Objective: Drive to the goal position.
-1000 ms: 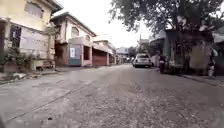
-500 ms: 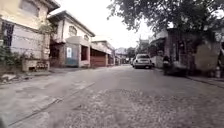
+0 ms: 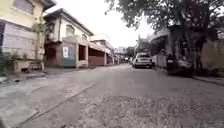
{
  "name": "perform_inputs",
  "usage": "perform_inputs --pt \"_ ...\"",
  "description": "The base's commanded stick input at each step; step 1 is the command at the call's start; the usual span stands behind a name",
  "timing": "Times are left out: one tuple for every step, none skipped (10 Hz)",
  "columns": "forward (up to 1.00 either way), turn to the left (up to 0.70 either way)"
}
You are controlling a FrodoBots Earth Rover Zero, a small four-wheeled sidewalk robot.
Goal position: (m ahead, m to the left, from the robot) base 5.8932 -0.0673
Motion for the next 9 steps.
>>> perform_inputs --pt "1.0 0.0" --pt "1.0 0.0" --pt "1.0 0.0" --pt "1.0 0.0" --pt "1.0 0.0" --pt "1.0 0.0" --pt "1.0 0.0" --pt "1.0 0.0" --pt "1.0 0.0"
